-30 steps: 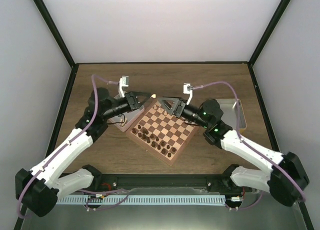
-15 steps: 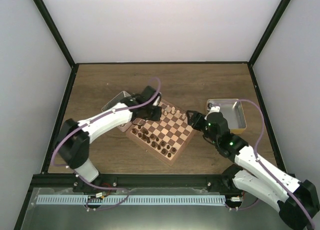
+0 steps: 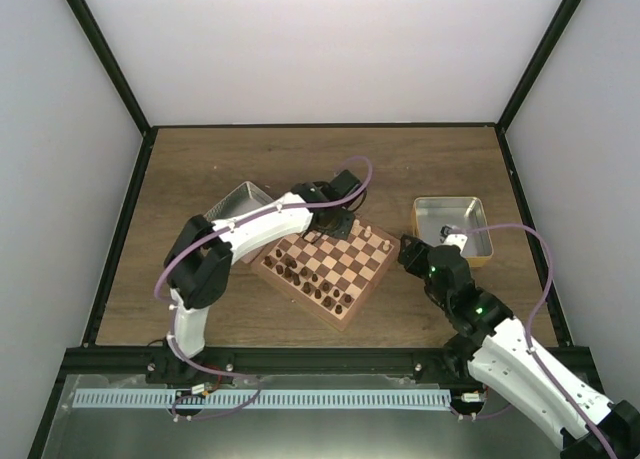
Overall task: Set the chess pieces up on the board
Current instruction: Place the chess piece on the chessboard.
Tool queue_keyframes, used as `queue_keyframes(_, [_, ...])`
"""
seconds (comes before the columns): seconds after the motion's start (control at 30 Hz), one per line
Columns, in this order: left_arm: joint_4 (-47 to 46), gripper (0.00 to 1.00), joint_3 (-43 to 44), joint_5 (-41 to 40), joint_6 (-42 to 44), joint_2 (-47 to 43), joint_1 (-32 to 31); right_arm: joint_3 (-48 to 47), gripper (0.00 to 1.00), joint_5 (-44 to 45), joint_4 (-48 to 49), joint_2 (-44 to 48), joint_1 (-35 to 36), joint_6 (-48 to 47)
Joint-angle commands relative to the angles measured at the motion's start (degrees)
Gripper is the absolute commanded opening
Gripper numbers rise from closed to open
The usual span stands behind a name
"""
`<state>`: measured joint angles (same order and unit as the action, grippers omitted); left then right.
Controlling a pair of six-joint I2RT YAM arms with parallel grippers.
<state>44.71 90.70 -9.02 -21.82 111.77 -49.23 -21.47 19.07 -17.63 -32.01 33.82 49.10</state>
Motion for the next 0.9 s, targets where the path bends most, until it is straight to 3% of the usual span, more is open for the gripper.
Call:
queue_keyframes(0.0, [2.38,0.06,4.64,-1.68,1.27,3.66,-0.4,0.36,0.71,3.98,-1.75,1.77,-0.35,0.83])
queue_keyframes(0.37, [5.23,0.09,11.66,-1.91,2.38,11.42,-0.46,1.21,0.72,3.87,-1.5,2.53,-0.37,1.39])
queue_keyframes(0.87, [4.38,0.14,11.33,-2.69,2.58,12.89,-0.48,2.47,0.73,2.58,0.39,1.6,-0.42,1.86])
